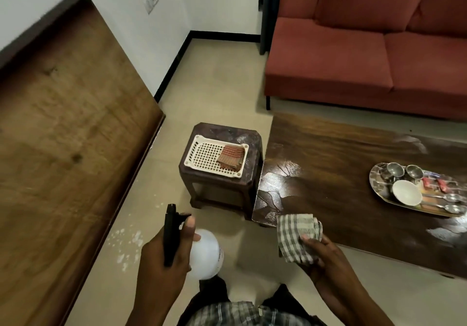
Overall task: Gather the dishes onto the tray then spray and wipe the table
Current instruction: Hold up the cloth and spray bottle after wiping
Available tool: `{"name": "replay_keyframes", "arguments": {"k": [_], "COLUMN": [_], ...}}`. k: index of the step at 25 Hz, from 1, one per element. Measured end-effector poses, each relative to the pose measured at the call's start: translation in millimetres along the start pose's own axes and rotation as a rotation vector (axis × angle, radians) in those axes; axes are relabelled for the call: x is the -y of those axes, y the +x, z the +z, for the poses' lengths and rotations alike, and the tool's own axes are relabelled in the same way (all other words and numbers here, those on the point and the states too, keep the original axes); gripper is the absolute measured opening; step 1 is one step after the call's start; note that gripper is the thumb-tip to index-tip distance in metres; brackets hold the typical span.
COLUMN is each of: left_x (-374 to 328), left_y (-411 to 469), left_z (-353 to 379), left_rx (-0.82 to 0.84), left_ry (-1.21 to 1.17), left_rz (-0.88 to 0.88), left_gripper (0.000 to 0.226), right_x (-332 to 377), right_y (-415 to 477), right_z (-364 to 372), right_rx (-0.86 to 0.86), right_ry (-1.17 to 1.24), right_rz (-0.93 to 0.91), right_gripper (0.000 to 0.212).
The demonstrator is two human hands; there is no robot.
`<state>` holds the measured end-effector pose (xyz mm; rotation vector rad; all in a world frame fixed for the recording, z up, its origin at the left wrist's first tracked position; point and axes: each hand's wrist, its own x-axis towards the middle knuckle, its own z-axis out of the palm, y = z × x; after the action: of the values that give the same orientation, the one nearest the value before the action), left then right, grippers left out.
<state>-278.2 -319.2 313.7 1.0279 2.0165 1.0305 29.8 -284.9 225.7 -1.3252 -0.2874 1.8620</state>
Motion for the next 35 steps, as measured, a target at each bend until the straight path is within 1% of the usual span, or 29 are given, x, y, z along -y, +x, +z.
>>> {"name": "replay_keyframes", "arguments": {"k": [3, 7, 9, 13, 15, 17, 20, 22, 23, 25, 27, 30, 33, 35], "left_x": [10.6, 19.2, 20.0, 14.5, 9.8, 5.8, 11.0, 20.2, 28.6, 42.8, 57.1, 81.1, 108.2, 125.7], "left_y": [40.9, 112.0, 147.4, 206.6, 237.2, 268.0, 312.1, 341.5, 358.0, 385.2, 408.8, 436.9, 461.2, 472.3], "left_z": [-35.6, -72.4, -81.7, -82.0, -70.7, -52.8, -22.6, -0.2, 13.1, 41.0, 68.1, 100.3, 131.0, 146.6], "left_rx": [0.015, 0.118, 0.174, 0.231, 0.249, 0.264, 0.275, 0.292, 0.293, 0.308, 0.358, 0.394, 0.42, 0.429], "left_ry": [-0.011, 0.015, 0.035, 0.074, 0.075, 0.053, 0.063, 0.098, 0.121, 0.166, 0.17, 0.178, 0.204, 0.213], "left_rz": [0.042, 0.094, 0.111, 0.191, 0.204, 0.211, 0.211, 0.203, 0.198, 0.2, 0.18, 0.162, 0.182, 0.16], "left_gripper": [0.034, 0.038, 0.038, 0.027, 0.019, 0.004, 0.006, 0.025, 0.028, 0.026, 0.023, 0.018, 0.017, 0.018], "right_x": [-3.7, -13.3, -16.7, -9.5, 0.5, 11.7, 23.9, 25.6, 25.4, 22.7, 18.5, 9.4, -5.1, -13.6], "right_y": [9.4, 36.4, 51.4, 83.1, 108.0, 140.9, 197.7, 235.4, 255.4, 293.8, 330.9, 382.0, 431.0, 456.8], "right_z": [50.9, 130.0, 165.1, 212.0, 225.7, 232.0, 233.8, 234.1, 235.0, 236.5, 238.3, 238.7, 234.2, 231.9], "right_rx": [0.026, 0.02, 0.007, 0.007, 0.008, 0.003, -0.05, -0.112, -0.138, -0.188, -0.253, -0.355, -0.427, -0.454], "right_ry": [-0.014, -0.043, -0.046, 0.009, 0.022, 0.032, 0.039, 0.034, 0.025, 0.011, 0.0, -0.061, -0.143, -0.171], "right_rz": [-0.039, -0.124, -0.147, -0.142, -0.126, -0.103, -0.048, -0.019, -0.003, 0.035, 0.093, 0.159, 0.193, 0.207], "right_gripper": [0.033, 0.04, 0.046, 0.05, 0.05, 0.045, 0.039, 0.037, 0.036, 0.035, 0.035, 0.033, 0.026, 0.032]}}
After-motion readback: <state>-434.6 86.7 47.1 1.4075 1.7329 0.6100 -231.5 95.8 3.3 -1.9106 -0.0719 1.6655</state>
